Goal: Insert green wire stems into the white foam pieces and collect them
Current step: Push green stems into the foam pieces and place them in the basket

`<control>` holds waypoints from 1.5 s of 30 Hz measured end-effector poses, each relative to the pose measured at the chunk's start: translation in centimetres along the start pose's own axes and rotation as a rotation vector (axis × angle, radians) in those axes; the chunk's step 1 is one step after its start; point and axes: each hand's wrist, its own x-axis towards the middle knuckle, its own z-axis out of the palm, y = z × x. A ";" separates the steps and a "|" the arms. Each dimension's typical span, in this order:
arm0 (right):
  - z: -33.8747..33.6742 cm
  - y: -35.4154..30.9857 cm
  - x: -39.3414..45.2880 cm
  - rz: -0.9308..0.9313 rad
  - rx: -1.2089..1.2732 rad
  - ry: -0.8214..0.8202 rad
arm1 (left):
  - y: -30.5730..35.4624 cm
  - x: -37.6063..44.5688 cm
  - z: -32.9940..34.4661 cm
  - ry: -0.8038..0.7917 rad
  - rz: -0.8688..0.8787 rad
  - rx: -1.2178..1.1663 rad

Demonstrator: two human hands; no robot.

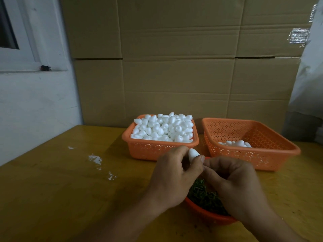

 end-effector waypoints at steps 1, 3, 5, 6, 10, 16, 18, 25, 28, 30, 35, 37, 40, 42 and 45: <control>0.0 -0.1 0.0 0.004 0.022 -0.016 | 0.0 0.0 0.0 0.006 0.008 0.011; 0.1 -0.1 0.0 0.021 0.063 -0.040 | -0.1 0.1 0.0 0.014 0.027 0.035; 0.2 -0.2 0.1 0.039 0.108 -0.039 | -0.1 0.0 0.0 0.008 0.034 0.046; 0.2 -0.3 0.1 0.048 0.131 -0.036 | -0.1 0.0 0.0 0.007 0.033 0.038; 0.0 -0.3 0.1 0.084 0.183 -0.018 | -0.1 -0.1 0.1 -0.010 -0.010 -0.077; -0.6 -0.4 0.5 0.147 0.211 -0.053 | -0.5 0.0 0.0 -0.054 -0.077 -0.225; -1.0 -0.8 0.9 0.139 0.183 -0.031 | -0.7 0.0 0.2 -0.054 -0.082 -0.233; -5.1 2.6 6.5 0.133 -0.284 0.199 | -1.0 -0.7 0.7 -0.091 -0.003 -0.036; -7.3 4.8 9.8 0.183 -0.493 0.240 | -1.0 -0.8 0.9 -0.086 0.023 0.017; -8.6 5.9 11.7 0.249 -0.658 0.222 | -1.0 -0.9 0.9 -0.083 0.049 0.035; -10.5 7.5 14.8 0.458 -0.833 0.111 | -1.0 -0.9 0.9 -0.089 0.081 0.087; -10.7 8.3 15.6 0.510 -0.878 0.088 | -1.1 -0.9 0.9 -0.087 0.081 0.098; -10.7 8.7 16.1 0.498 -0.961 0.005 | -1.0 -0.9 0.9 -0.089 0.085 0.097; -10.7 8.7 16.1 0.485 -0.974 -0.030 | -0.9 -0.9 0.8 -0.096 0.093 0.094; -10.6 8.1 15.8 0.470 -1.016 -0.070 | -1.0 -0.9 0.8 -0.112 0.087 0.094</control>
